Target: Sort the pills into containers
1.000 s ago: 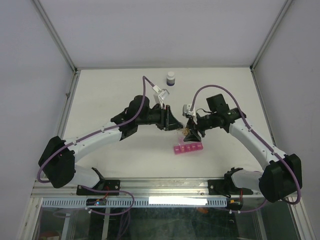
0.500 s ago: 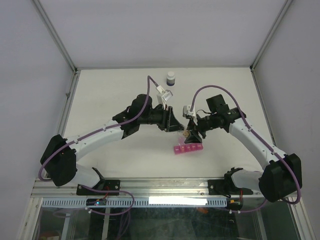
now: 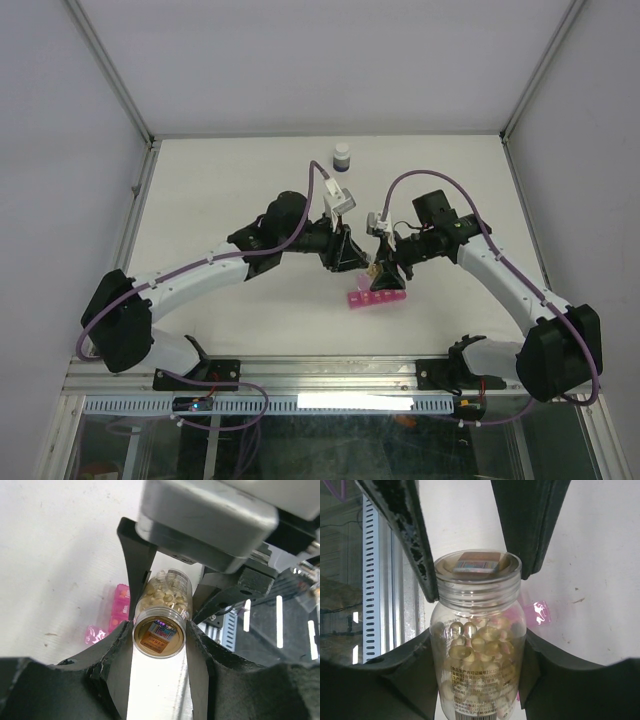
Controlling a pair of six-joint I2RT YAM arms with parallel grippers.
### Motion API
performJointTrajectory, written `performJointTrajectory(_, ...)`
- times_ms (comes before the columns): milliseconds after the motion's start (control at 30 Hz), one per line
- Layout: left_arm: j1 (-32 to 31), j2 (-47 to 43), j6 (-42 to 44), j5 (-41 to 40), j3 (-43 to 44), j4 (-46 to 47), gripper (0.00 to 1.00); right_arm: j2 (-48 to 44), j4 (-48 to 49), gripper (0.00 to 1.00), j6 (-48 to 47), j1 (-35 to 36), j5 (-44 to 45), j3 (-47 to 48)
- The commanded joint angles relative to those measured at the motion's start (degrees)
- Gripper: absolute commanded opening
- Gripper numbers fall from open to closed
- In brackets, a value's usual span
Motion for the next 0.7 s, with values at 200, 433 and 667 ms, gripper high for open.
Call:
performJointTrajectory(200, -3.0, -4.8, 20.9, 3.6, -1.5, -0.2, 0.5, -0.9, 6.4, 0.0, -0.9, 0.2, -9.3, 3.6)
performJointTrajectory(433, -3.0, -7.5, 19.4, -1.6, -2.0, 2.2, 0.74, -1.2, 5.4, 0.0, -2.2, 0.2, -9.4, 3.7)
performJointTrajectory(667, -2.9, -16.1, 16.1, -9.5, -9.5, 8.8, 0.99, -1.3, 4.6, 0.0, -3.1, 0.2, -9.6, 3.8)
